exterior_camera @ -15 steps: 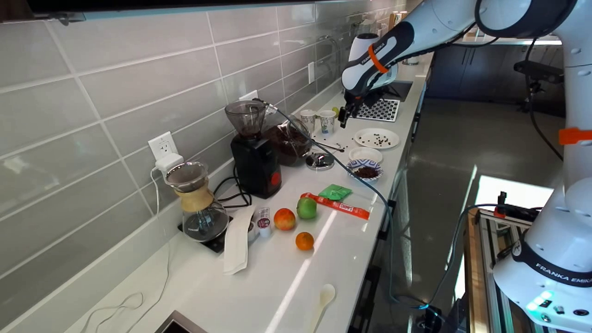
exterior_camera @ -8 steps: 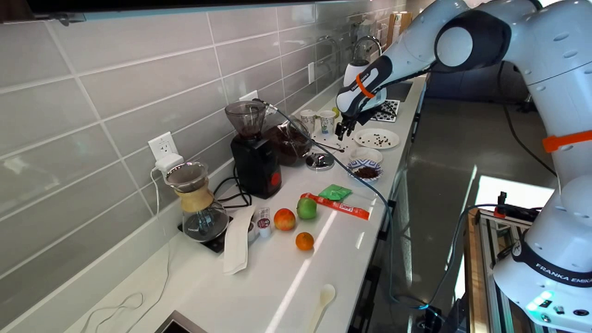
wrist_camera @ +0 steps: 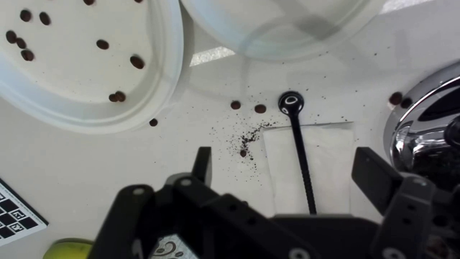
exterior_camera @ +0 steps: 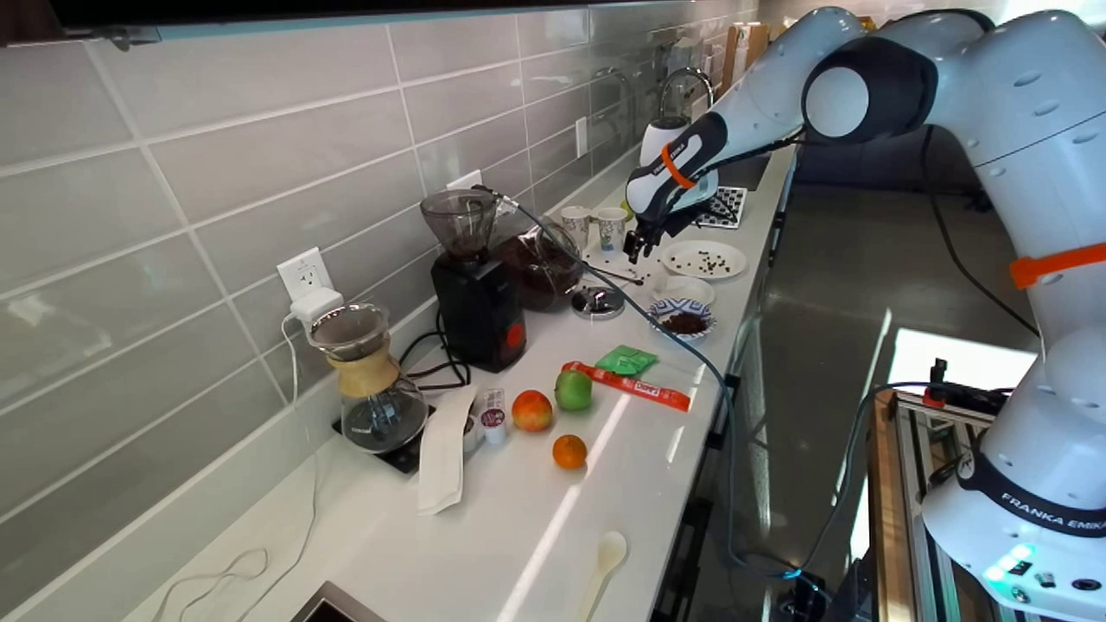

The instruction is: Transfer a spoonful of contents from the glass container to the right plate

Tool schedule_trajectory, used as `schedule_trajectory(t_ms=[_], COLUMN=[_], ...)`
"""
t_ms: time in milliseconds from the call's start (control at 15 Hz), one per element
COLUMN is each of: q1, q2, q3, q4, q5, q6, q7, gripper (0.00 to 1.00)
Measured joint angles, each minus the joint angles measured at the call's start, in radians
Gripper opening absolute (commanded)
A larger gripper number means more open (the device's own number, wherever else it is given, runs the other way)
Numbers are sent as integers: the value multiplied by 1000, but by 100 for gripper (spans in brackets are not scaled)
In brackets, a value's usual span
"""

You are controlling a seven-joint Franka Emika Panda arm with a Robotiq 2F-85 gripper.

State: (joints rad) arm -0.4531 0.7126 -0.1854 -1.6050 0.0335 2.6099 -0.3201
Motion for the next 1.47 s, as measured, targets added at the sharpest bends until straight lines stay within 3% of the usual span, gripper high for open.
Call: schedule_trajectory(t_ms=[933, 1200, 1400, 1467], q1=[-16, -38, -57, -63], q2=[222, 251, 269, 275], q3=[45, 61, 83, 90], q4=[262, 319, 357, 370], q5=[-9, -7, -2, 0], q6=[-48, -91, -124, -135], q7=[23, 18, 3, 0], gripper=[99, 93, 83, 85])
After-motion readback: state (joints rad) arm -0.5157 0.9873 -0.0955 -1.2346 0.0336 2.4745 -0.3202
